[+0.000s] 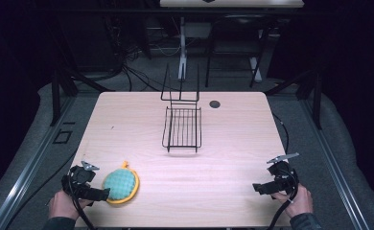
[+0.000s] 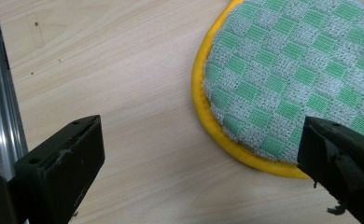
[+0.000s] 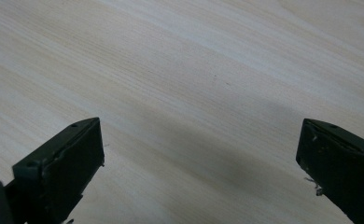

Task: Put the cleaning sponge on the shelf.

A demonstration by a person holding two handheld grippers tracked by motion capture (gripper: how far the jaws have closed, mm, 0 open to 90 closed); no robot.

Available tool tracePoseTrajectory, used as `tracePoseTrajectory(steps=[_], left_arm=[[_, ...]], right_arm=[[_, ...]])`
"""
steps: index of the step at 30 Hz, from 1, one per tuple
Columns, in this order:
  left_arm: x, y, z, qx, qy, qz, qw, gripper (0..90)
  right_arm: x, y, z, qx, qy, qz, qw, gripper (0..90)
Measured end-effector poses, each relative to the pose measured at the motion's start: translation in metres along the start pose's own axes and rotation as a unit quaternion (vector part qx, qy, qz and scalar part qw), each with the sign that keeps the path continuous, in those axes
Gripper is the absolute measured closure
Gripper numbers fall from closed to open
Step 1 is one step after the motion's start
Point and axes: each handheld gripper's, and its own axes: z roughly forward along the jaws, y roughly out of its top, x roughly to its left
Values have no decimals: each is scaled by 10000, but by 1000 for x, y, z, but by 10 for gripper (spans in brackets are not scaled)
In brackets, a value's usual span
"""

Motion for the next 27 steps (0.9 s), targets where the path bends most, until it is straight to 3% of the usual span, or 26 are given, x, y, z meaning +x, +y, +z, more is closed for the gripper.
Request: tracePoseTrajectory(steps=[5,13,27], left_arm=[[0,4,-1,-41,-97,-48,9999,9],[-13,13,1,38,-349,121,9993,2],[-34,23,9,128,-421,467,9979,2]], right_arm=[[3,-2,0,23,-11,-67,10000,2],[6,0,6,155,57,-78,9998,0],[10,1,5,161,97,-158,9997,0]])
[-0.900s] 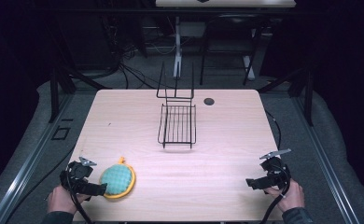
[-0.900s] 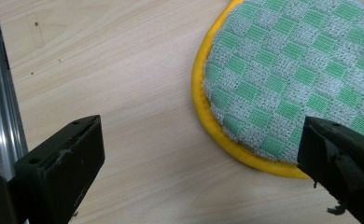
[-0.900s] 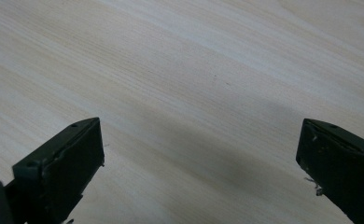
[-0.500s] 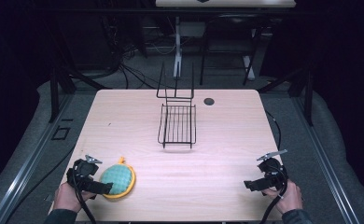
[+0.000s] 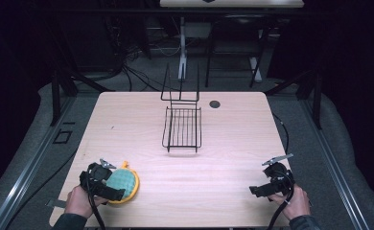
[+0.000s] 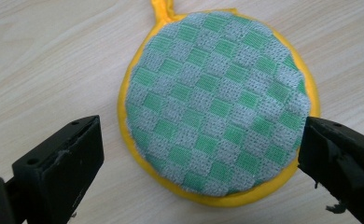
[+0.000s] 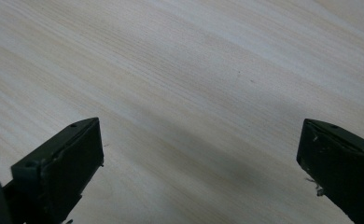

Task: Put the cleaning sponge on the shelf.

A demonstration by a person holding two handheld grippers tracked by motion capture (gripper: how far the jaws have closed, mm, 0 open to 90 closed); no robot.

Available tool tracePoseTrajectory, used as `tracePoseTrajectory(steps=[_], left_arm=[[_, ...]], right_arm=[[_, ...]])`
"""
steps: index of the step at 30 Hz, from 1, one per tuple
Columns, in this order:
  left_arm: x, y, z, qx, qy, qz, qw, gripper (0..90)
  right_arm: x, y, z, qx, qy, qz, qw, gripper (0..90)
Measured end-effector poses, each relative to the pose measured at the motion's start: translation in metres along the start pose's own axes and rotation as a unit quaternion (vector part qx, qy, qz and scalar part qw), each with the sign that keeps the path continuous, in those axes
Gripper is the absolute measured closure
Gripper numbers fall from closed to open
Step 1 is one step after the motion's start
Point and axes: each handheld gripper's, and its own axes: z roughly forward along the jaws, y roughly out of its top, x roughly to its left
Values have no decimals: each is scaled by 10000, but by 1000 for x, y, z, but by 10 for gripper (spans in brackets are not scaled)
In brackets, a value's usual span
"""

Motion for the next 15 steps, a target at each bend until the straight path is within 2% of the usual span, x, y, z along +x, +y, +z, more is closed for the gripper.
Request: tracePoseTrajectory(steps=[6,9,15], left_arm=[[-6,8,4,-16,9,96,10000,4],[-11,12,5,-61,37,209,9998,13],[-17,15,8,-21,73,313,9995,42]], right_arm=[[1,0,1,29,7,-38,10000,0],[1,0,0,9,33,-32,10000,0],[0,-1,0,39,19,-48,10000,0]])
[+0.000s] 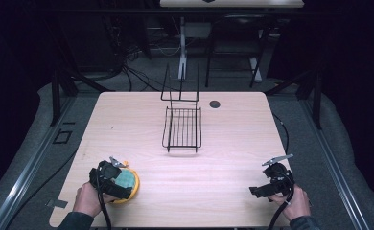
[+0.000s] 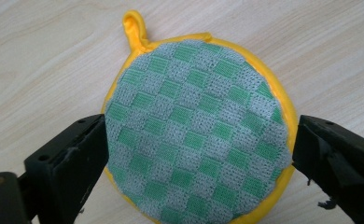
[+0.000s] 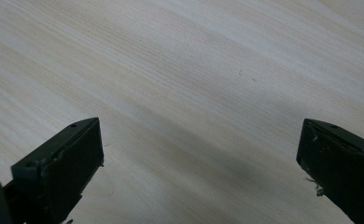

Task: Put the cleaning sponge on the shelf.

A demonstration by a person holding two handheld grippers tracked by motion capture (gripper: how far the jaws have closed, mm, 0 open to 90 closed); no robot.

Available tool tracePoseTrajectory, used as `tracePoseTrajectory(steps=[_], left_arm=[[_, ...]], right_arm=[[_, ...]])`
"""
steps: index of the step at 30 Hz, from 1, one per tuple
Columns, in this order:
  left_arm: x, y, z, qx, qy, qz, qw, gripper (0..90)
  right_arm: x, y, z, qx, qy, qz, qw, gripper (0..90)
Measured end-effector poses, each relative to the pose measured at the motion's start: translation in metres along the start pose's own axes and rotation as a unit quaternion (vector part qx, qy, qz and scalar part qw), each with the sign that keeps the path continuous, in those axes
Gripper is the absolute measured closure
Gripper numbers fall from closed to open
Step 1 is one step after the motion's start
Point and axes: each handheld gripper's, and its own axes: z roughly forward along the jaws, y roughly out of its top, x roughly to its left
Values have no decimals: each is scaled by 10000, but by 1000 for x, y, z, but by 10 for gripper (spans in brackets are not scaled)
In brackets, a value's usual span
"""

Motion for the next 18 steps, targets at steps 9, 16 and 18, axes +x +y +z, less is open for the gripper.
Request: tracePoseTrajectory(steps=[9,16,18], left_arm=[[-11,3,6,140,39,244,9996,146],[-16,3,10,214,164,371,9989,261],[-18,2,10,199,180,377,9989,297]], right_arm=[[1,0,1,10,66,-37,10000,4],[1,0,1,24,95,-21,9999,9],[1,0,1,14,85,-36,10000,10]])
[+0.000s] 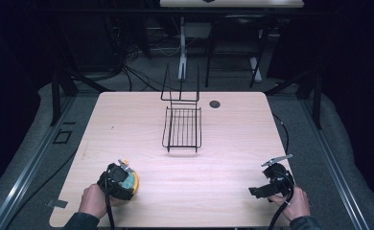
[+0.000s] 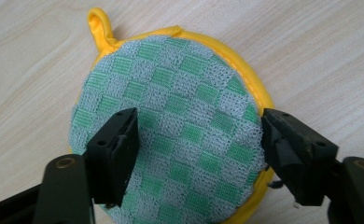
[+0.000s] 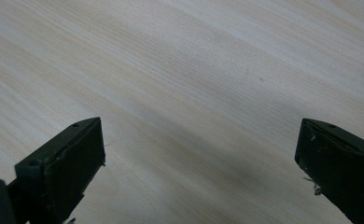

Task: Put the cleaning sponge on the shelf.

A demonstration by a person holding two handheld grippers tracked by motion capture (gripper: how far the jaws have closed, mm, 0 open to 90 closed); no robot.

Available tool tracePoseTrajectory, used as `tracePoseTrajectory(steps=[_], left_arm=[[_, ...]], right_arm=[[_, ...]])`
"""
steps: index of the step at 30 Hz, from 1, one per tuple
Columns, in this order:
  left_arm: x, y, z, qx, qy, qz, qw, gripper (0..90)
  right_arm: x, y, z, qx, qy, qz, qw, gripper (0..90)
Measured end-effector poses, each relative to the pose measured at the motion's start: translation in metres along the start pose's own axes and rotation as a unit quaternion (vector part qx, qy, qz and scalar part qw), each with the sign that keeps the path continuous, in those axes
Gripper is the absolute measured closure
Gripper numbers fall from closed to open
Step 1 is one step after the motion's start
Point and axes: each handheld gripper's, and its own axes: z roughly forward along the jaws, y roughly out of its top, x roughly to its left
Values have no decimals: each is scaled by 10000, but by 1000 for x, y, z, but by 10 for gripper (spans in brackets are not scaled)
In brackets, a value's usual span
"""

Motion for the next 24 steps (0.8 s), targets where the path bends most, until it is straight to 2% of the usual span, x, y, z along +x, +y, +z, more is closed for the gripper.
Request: tracePoseTrajectory(steps=[4,6,10,15,24], left_arm=[[-2,-1,0,-31,-17,31,10000,344],[-3,-2,-1,-43,-52,53,10000,413],[-3,-2,-1,-53,-86,61,9999,451],[-4,-3,-2,-86,-139,66,9998,557],[-4,-4,-2,-143,-185,69,9997,656]], right_arm=[[1,0,0,-9,12,17,10000,11],[1,0,1,-3,15,28,10000,12],[0,0,1,26,-25,-22,10000,14],[0,-1,1,10,-12,8,10000,19],[0,-1,2,19,-10,45,10000,31]])
